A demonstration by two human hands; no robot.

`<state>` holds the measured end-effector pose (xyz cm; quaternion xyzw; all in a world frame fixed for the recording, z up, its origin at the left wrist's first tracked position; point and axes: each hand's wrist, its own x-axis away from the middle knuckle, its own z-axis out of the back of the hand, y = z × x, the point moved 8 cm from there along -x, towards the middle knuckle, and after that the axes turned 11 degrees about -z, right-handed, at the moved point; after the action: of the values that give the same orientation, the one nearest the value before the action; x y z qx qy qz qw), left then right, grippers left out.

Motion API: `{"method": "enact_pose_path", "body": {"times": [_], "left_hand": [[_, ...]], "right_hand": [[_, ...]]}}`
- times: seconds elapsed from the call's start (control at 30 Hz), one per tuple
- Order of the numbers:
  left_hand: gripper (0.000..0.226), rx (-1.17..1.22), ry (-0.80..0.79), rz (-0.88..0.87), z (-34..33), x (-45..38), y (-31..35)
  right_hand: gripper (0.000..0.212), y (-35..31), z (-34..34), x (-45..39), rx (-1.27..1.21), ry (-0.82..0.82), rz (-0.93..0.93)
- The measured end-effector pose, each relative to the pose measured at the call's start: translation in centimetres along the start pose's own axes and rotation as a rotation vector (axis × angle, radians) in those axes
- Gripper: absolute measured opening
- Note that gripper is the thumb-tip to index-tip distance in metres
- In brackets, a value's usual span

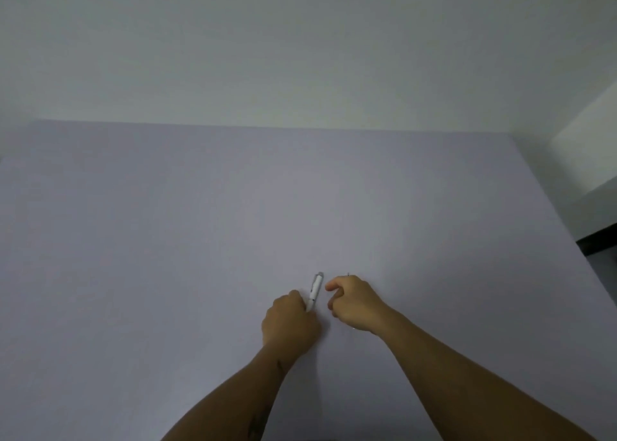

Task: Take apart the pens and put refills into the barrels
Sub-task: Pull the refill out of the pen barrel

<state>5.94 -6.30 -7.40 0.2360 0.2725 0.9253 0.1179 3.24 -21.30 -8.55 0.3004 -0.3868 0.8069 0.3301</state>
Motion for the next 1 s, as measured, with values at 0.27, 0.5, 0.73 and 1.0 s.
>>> {"method": "enact_pose_path", "body": {"times": [0.27,0.5,0.73,1.0], "left_hand": [[0.010,0.119,0.106,-0.098,3.0,-0.2,1.0],[0.010,0.104,0.166,-0.178,6.4,-0.3,1.8],[0.010,0.136,0.222,-0.165,9.7,-1.4,2.0],[0.015,0.163,0.107,-0.070,9.8,-1.0,-0.9]], "right_hand": [[0.017,-3.4,0.4,0.1,-0.361,0.038,0.056],[0.030,-6.1,1.6,0.1,-0.627,0.029,0.071],[0.020,-8.6,1.8,0.0,-0.906,-0.101,0.059],[0.017,-8.3,5.0,-1.8,-1.096,0.009,-0.005]]}}
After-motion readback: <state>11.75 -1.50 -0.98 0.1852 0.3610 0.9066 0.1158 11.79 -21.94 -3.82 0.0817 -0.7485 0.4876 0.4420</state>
